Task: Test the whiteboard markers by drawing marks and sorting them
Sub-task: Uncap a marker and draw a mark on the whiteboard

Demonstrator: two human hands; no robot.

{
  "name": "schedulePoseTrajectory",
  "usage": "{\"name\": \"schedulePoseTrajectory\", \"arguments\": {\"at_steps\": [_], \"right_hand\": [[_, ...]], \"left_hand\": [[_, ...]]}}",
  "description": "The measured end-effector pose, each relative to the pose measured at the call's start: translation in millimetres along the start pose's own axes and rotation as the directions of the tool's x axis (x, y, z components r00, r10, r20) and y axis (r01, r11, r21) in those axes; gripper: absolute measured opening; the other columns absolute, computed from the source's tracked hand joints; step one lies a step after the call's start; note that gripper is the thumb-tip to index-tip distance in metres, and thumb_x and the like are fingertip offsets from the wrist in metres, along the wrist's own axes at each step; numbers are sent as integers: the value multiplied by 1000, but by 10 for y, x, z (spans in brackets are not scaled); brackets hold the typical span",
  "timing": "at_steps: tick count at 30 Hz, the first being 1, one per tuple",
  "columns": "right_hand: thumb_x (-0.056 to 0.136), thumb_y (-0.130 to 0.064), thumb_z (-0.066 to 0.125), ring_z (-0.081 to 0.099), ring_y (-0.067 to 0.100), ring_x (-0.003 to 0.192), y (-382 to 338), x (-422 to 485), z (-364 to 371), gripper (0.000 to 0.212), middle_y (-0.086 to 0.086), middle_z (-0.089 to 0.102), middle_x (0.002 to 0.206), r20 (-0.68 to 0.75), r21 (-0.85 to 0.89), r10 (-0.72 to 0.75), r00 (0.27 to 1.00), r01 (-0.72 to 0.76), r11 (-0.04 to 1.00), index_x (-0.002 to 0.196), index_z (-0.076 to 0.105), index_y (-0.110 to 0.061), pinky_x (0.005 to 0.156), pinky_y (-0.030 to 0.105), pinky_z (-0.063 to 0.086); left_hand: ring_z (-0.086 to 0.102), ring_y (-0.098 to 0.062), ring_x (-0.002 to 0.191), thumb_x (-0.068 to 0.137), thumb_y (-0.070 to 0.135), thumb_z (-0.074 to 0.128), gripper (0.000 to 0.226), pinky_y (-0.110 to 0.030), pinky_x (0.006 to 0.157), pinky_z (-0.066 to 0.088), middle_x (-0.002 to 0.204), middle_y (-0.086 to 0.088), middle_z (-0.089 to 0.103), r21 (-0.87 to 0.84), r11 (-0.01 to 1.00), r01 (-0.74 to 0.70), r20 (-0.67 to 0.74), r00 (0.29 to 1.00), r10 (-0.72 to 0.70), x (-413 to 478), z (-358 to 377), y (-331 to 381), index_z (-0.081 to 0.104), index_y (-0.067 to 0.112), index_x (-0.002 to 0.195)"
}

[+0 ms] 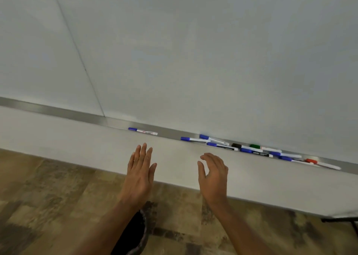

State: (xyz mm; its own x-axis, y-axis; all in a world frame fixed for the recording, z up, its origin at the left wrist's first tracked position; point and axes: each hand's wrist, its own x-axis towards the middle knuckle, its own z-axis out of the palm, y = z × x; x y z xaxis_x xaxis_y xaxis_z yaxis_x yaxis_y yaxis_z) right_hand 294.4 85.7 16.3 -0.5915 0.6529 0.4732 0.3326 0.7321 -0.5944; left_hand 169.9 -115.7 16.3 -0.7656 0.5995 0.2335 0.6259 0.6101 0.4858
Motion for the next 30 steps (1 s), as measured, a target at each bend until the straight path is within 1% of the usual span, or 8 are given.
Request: {"name": "schedulePoseTrajectory", "arguments": {"at_steps": [4, 7, 11, 17, 20, 23, 26, 30], "right_hand": [[89, -10, 72, 67, 22, 104, 282, 409, -52, 19, 2, 73, 109, 67, -17, -46, 997, 47, 999, 107, 73, -13, 88, 28, 44], [86, -6, 73, 68, 25, 96, 433, 710, 56, 19, 3, 75, 102, 122, -21, -106, 987, 109, 994, 104, 73, -11, 85, 34, 53], [84, -1, 71, 67, 27, 87, 551, 1040, 325, 20, 4, 75, 93, 208, -44, -135, 969, 147, 988, 101, 74, -11, 77, 41, 59], [75, 8, 71, 68, 24, 85, 750, 1248, 670, 34, 0, 76, 90, 335, -148, -143, 931, 202, 968, 99, 76, -15, 66, 36, 59], [77, 6, 70, 67, 22, 85, 810, 1257, 742, 35, -2, 75, 90, 390, -183, -106, 915, 190, 965, 101, 75, -19, 65, 35, 60], [80, 0, 71, 67, 22, 86, 876, 1285, 825, 29, -3, 74, 89, 424, -192, -94, 901, 191, 963, 99, 74, -22, 66, 36, 60], [86, -8, 67, 64, 22, 86, 870, 1321, 874, 17, -3, 73, 89, 455, -161, -95, 886, 186, 969, 95, 71, -22, 66, 36, 57], [95, -19, 63, 62, 19, 88, 814, 1350, 938, 9, -3, 72, 92, 477, -72, -110, 872, 164, 984, 99, 70, -21, 72, 33, 51]], "left_hand": [[-10, -9, 154, 106, 47, 11, 59, -30, 124, -5, 168, 6, -3, 3, 1000, -6, 7, 1000, 6, 279, 158, 340, 11, 21, 159], [-15, -5, 152, 103, 52, 5, 61, -30, 125, -5, 167, 10, -9, -5, 999, 35, 11, 999, -35, 427, 284, 502, 5, 26, 159], [-13, -5, 152, 103, 55, 5, 62, -25, 123, -9, 167, 11, -7, 7, 999, 54, 2, 999, -54, 541, 436, 581, 6, 28, 159], [-11, -6, 153, 104, 52, 9, 60, -28, 125, -4, 167, 12, -6, 7, 998, 64, -19, 998, -64, 741, 625, 615, 9, 28, 158], [-12, -5, 153, 105, 51, 10, 57, -24, 123, -8, 166, 16, -9, 11, 998, 56, -11, 998, -56, 753, 684, 629, 7, 30, 158], [-9, -7, 153, 105, 53, 9, 59, -28, 124, -3, 167, 14, -6, 7, 999, 52, -2, 999, -52, 781, 787, 625, 8, 29, 159], [-9, -6, 153, 104, 53, 8, 59, -31, 125, 0, 167, 14, -5, -9, 998, 61, 4, 998, -61, 810, 852, 622, 9, 29, 158], [-7, -6, 154, 105, 50, 12, 56, -28, 124, -2, 166, 19, -7, -15, 998, 60, -10, 998, -60, 837, 893, 623, 8, 31, 158]]}}
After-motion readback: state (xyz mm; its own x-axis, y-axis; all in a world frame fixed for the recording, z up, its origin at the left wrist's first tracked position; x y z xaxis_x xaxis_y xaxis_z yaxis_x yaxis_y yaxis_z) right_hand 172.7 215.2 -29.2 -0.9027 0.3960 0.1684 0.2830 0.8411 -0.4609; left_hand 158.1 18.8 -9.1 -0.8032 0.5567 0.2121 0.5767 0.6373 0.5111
